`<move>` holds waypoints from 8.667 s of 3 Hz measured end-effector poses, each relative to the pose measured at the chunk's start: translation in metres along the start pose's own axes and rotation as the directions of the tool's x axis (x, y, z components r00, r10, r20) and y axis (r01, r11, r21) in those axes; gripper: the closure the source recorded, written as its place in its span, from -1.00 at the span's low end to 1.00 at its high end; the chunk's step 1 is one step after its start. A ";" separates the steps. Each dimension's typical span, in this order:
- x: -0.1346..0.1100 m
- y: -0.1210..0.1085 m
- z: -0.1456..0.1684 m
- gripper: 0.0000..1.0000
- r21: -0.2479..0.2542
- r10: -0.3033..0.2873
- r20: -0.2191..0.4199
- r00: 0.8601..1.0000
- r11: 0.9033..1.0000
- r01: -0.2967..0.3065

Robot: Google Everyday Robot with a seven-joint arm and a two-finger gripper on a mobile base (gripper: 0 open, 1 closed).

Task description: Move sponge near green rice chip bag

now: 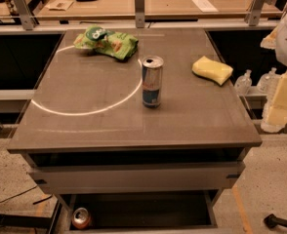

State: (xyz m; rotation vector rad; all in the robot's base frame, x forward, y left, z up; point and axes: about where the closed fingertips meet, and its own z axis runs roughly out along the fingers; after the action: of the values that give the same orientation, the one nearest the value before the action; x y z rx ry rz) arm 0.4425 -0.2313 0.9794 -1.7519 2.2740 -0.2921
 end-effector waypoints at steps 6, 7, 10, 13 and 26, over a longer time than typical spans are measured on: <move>-0.016 -0.067 0.052 -1.00 -0.129 0.217 0.452 0.865 0.976 -0.178; -0.016 -0.078 0.061 -1.00 -0.091 0.243 0.533 0.811 0.969 -0.230; -0.033 -0.127 0.108 -1.00 -0.093 0.320 0.645 0.693 0.934 -0.345; -0.036 -0.183 0.168 -1.00 -0.124 0.352 0.596 0.722 0.928 -0.350; -0.103 -0.171 0.108 1.00 -0.099 0.222 0.597 0.771 0.974 -0.204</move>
Offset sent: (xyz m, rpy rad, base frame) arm 0.0292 -0.0065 0.0082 0.2248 -0.0007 -0.0241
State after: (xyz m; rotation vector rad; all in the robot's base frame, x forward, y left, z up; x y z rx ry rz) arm 0.6582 -0.1759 0.9380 -1.3116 1.9586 0.3159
